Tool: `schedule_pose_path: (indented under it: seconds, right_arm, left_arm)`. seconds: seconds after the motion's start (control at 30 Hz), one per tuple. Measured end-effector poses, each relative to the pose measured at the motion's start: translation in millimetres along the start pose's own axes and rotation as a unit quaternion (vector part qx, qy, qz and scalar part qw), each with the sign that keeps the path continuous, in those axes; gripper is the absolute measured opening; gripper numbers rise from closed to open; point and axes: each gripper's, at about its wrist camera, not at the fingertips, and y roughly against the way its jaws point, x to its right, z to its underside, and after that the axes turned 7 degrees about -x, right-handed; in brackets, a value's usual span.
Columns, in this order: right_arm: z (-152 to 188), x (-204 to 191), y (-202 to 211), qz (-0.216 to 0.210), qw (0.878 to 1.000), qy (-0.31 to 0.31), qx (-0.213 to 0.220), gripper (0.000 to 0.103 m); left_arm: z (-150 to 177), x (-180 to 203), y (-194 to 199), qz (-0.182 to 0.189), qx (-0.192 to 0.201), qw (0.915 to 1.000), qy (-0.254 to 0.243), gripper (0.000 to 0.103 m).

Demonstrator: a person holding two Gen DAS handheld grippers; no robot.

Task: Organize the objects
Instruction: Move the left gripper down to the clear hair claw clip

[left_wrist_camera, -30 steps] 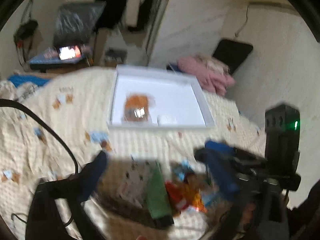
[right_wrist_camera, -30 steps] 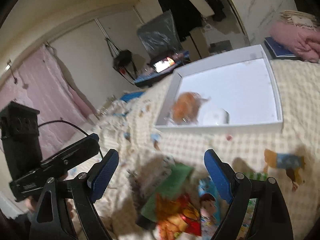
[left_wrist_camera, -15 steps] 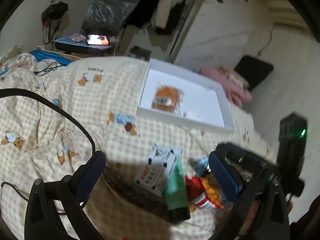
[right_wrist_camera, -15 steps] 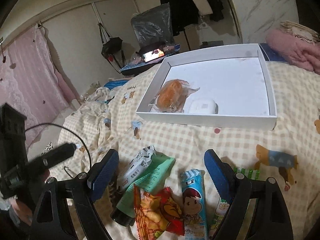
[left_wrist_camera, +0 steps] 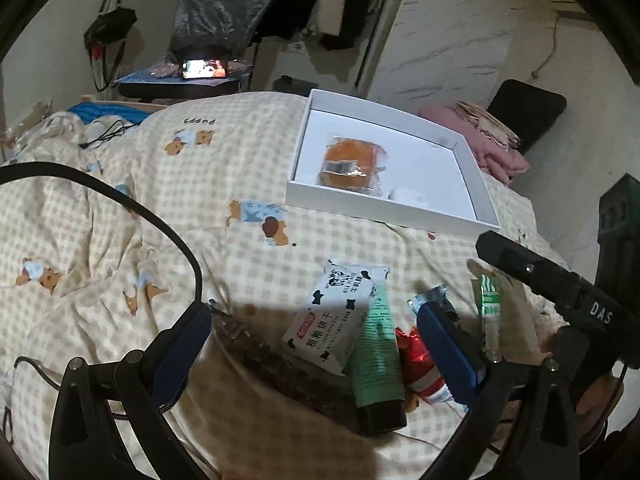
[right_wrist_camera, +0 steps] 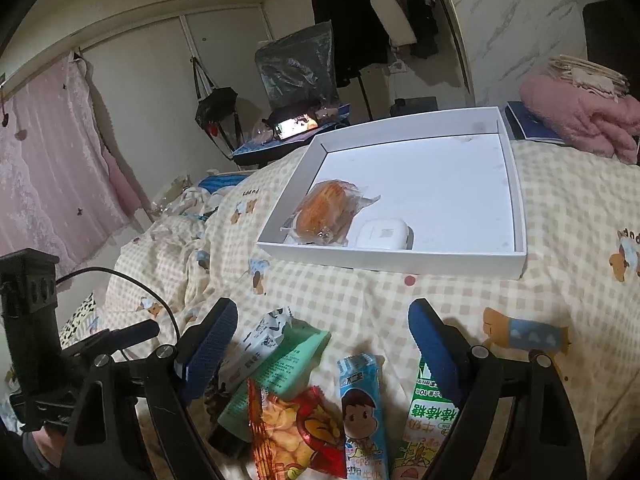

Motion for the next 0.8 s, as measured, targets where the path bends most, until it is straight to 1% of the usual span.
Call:
schedule_pose_path:
  seconds: [0.2,0.23,0.27,0.3,0.33,0.37,0.4,0.47,0.53,0.67,0.8]
  right_arm:
    - [1.0,0.9,-7.5,-0.005,1.000,0.000,-0.011,0.088]
    - [1.0,0.9,-8.3,-0.006,1.000,0.001,-0.013,0.088]
    - [1.1,1.0,-8.9,-0.006,1.000,0.000,-0.015,0.088]
    - [1.2,1.5,-8.8,-0.007,1.000,0.000,-0.014,0.088]
    - [1.4,2.6,-6.9,-0.011,1.000,-0.004,-0.009,0.088]
    - [2.0,3.3,-4.7,-0.014,1.000,-0.009,-0.002,0.088]
    - [1.8,5.4,0.0,-0.021,1.000,-0.017,0.012,0.088]
    - [0.4,8.6,7.0,-0.028,0.999,-0.025,0.030,0.088]
    - [-0.4,9.9,10.5,-0.025,0.998,-0.030,0.039,0.088]
    - [-0.7,7.7,4.9,-0.016,0.999,-0.026,0.025,0.088]
    - [1.2,0.1,0.1,-0.016,1.000,-0.007,0.014,0.088]
  left_arm:
    - [-0.2,-2.5,-2.4,0.008,-0.007,0.9999,0.005,0.103]
    - [-0.3,-2.7,-3.3,0.016,-0.010,0.9998,0.005,0.103]
    - [-0.5,-3.1,-7.0,0.038,-0.026,0.9989,0.006,0.103]
    - [-0.4,-2.5,-9.8,0.041,-0.036,0.9985,0.009,0.102]
    - [0.5,-2.2,-13.6,0.023,-0.048,0.9985,0.012,0.102]
    - [1.4,-3.3,-18.8,-0.011,-0.063,0.9978,0.018,0.102]
    - [1.5,-5.1,-21.7,-0.015,-0.070,0.9971,0.024,0.102]
    - [2.2,-14.6,-26.1,0.002,-0.080,0.9956,0.049,0.102]
    - [3.7,-20.5,-27.0,0.009,-0.084,0.9944,0.063,0.102]
    - [6.4,-25.8,-30.8,0.024,-0.094,0.9921,0.079,0.102]
    - [4.8,-28.5,-35.5,0.026,-0.104,0.9905,0.085,0.102]
